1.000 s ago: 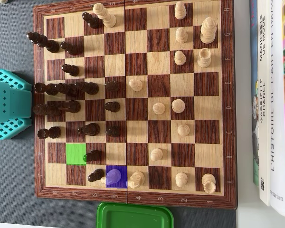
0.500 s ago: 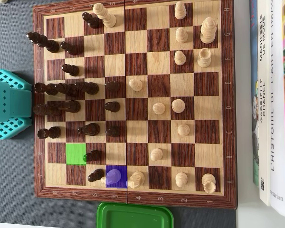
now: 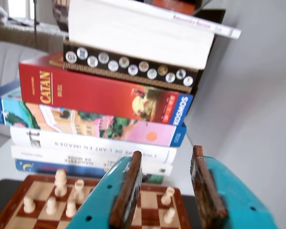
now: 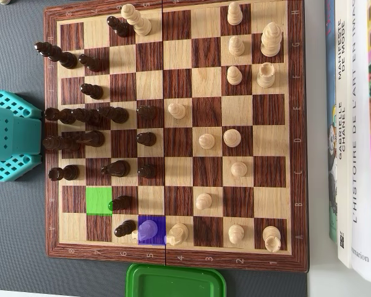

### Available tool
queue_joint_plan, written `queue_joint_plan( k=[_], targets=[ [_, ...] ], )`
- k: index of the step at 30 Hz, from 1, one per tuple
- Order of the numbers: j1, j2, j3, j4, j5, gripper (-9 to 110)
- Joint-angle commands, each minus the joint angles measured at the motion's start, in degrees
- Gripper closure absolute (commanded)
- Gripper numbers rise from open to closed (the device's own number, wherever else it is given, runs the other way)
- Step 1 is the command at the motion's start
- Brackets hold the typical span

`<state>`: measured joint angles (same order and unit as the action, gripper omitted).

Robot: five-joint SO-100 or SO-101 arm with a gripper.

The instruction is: Play chess

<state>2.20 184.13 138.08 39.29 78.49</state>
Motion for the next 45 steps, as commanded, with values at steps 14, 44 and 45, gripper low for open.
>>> queue_joint_plan(
  k=[14,44,45],
  targets=[
    [12.0,-24.7,-16.8,31.6,-4.3,86],
    [20.2,-74.4,-36.7,42.5,-15.8,86],
    [20.7,-75.5,-37.4,42.5,-15.8,86]
  ],
)
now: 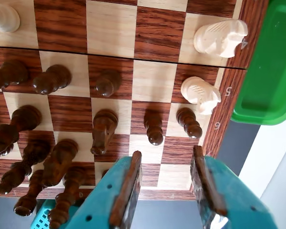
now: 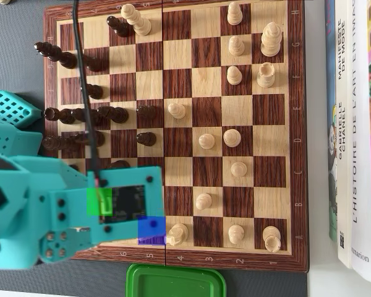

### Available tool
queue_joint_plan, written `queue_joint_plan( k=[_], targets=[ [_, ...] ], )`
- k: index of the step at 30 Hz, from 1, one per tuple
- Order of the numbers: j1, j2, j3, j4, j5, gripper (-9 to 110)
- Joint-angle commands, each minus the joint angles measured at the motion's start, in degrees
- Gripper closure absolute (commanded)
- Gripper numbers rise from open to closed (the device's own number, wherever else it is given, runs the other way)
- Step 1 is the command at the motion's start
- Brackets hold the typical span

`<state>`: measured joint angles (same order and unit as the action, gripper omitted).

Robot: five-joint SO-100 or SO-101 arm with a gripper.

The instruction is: Play chess

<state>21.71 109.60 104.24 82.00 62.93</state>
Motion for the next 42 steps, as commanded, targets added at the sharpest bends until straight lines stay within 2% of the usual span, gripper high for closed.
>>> queue_joint_plan(
  k=[1,8,42],
  targets=[
    [1.7,-1.9,-4.1,-0.2,-0.4,86],
    [5.5,-8.0,-11.0,-0.2,-5.0,86],
    [6.3,-27.1,-21.1,-0.3,-5.1,86]
  ],
)
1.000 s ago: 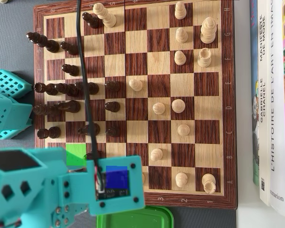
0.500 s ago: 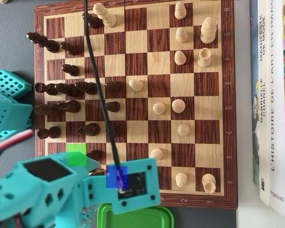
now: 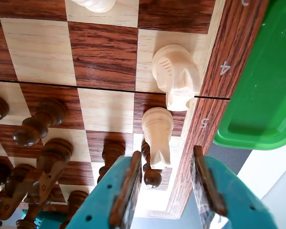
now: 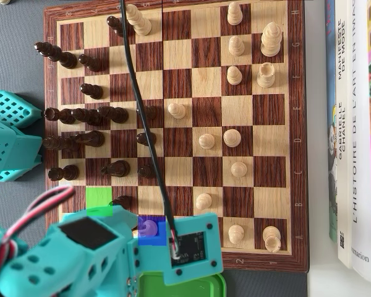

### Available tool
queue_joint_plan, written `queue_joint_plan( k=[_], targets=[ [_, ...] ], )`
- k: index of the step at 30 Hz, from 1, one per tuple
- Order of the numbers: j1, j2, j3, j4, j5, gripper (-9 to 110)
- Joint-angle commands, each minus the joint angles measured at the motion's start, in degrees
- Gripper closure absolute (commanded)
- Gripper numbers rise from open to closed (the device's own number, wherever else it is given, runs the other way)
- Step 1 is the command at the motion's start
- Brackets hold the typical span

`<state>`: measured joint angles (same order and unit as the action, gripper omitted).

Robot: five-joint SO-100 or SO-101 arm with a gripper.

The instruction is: Play chess

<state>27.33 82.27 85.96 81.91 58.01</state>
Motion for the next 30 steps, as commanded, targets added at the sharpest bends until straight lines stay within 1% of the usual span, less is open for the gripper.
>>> queue_joint_plan(
  k=[1,30],
  targets=[
    [1.0,0.0,-2.8,-0.2,-0.2,86],
    [1.5,-3.0,-2.9,-0.4,-0.2,86]
  ],
)
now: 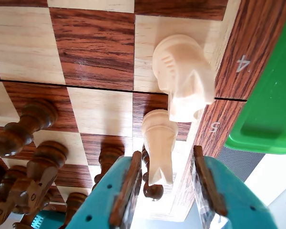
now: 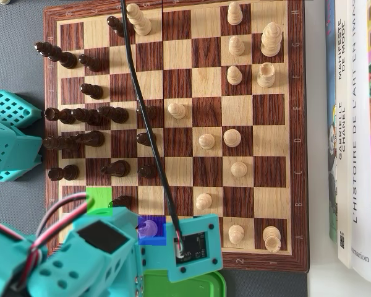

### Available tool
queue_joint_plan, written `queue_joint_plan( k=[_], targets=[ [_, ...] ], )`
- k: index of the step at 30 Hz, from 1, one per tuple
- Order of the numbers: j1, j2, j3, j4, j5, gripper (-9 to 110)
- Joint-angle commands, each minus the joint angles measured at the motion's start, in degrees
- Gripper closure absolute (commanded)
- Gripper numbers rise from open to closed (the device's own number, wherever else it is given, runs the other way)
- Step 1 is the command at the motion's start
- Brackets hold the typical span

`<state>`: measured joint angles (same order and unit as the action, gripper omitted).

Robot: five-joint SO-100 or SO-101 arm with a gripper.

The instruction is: Play chess

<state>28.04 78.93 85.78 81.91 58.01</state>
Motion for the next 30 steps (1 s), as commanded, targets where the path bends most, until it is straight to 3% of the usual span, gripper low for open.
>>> queue_joint_plan(
  k=[1,11,30],
  targets=[
    [0.8,0.4,-2.7,-0.9,-0.2,86],
    [0.9,0.4,-2.3,-1.3,-0.2,86],
    [0.9,0.4,-2.1,-1.2,-0.2,99]
  ],
)
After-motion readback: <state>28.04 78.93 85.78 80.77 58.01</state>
